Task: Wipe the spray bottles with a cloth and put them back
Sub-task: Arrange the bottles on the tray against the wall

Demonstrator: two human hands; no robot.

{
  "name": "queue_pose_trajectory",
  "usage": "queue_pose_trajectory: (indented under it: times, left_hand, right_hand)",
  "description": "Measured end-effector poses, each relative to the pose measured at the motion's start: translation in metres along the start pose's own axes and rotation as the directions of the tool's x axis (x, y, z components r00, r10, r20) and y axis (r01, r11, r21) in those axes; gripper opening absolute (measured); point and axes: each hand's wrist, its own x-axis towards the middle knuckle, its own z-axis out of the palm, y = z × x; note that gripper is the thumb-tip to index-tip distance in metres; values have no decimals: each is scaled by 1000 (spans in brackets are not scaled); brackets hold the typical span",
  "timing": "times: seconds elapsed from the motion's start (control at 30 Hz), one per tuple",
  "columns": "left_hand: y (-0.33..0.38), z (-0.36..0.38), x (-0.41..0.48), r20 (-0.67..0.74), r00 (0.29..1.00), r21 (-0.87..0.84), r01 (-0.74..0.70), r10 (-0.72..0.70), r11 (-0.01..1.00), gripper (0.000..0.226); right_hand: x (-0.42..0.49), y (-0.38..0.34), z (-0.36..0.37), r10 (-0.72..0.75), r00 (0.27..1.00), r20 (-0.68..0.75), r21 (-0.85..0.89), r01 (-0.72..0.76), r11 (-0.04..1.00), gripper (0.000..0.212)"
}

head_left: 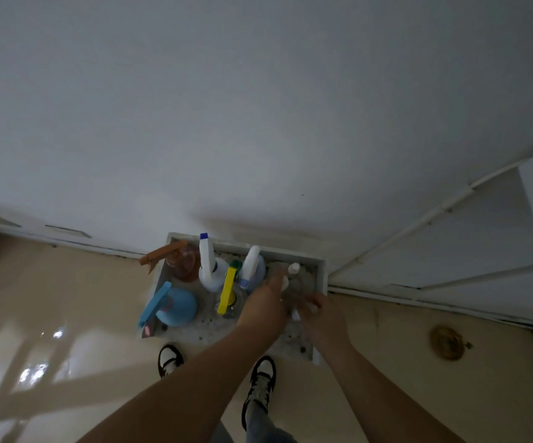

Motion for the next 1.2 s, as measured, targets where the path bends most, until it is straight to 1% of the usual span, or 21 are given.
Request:
queue_pose_trajectory:
  times: [0.07, 0.17, 0.27, 0.37, 0.43, 0.5, 0.57, 0.67, 0.77, 0.83, 0.87, 0.9, 0.93, 0.97, 1.03, 1.07, 1.1, 1.13, 1.2]
  left_hand:
    - [4, -5, -6, -10, 1000, 7, -14, 14, 1000, 62]
    - [13, -18, -16, -35, 995, 68, -90, 93, 994, 41]
    - [24, -34, -28, -55, 989, 101, -128, 134, 987, 39]
    - [38, -57, -35, -97, 976, 103, -186, 196, 977, 28]
    - [47, -78, -40, -153, 949, 99, -261, 274, 960, 26]
    - [47, -105, -43, -195, 931, 84, -299, 310, 951, 28]
    - [40, -134, -39, -250, 921, 58, -295, 300, 954, 25]
    - [18, -175, -32, -337, 907, 40, -255, 253, 966, 22]
    - [-13, -212, -25, -406, 903, -29, -169, 143, 985, 21]
    - [-41, -235, -18, -428, 901, -21, -84, 67, 996, 23]
    - [-57, -244, -15, -404, 914, 17, -41, 45, 999, 27]
    - [-70, -252, -13, -350, 936, 59, -7, 28, 998, 36]
    - [-81, -256, -11, -261, 965, 95, 8, 17, 995, 45]
    - [-89, -257, -10, -155, 987, 124, -13, 32, 992, 50]
    - [-96, -254, -10, 32, 994, 179, -110, 106, 978, 46]
    - [-97, -251, -8, 73, 987, 210, -154, 141, 966, 41]
    - [-97, -250, -5, 76, 985, 218, -167, 154, 962, 38]
    - [-97, -249, -1, 67, 988, 221, -153, 142, 963, 37]
    - [-96, -250, 6, 56, 994, 272, -103, 91, 957, 44]
  right_hand:
    - [-3, -4, -1, -8, 1000, 11, -21, 8, 1000, 16]
    - [-10, -18, -13, -13, 1000, 26, 10, 13, 1000, 19]
    - [-20, -35, -30, -89, 995, -39, -65, 87, 994, 21]
    - [-30, -65, -38, -151, 982, -110, -11, 151, 989, 18]
    - [-33, -91, -36, -218, 969, -119, -21, 217, 976, 18]
    - [-39, -121, -27, -278, 955, -101, -7, 278, 960, 17]
    - [-43, -149, -14, -333, 940, -80, 16, 335, 942, 15]
    - [-45, -182, 13, -364, 930, -57, -7, 364, 931, 16]
    - [-45, -203, 43, -327, 944, -40, 22, 328, 944, 12]
    - [-44, -210, 63, -298, 953, -51, 13, 299, 954, 12]
    - [-42, -210, 72, -292, 954, -63, -28, 291, 956, 14]
    - [-41, -211, 79, -275, 959, -68, -67, 271, 960, 17]
    - [-39, -214, 84, -240, 968, -70, -91, 234, 968, 21]
    - [-38, -216, 88, -211, 975, -74, -96, 204, 974, 25]
    - [-34, -217, 92, -189, 979, -78, -110, 180, 978, 33]
    - [-33, -219, 93, -183, 981, -58, -133, 174, 976, 38]
    - [-31, -220, 94, -168, 985, -24, -161, 162, 973, 43]
    - [-29, -223, 95, -146, 989, 17, -202, 146, 968, 47]
    - [-25, -227, 99, -100, 991, 87, -339, 124, 933, 44]
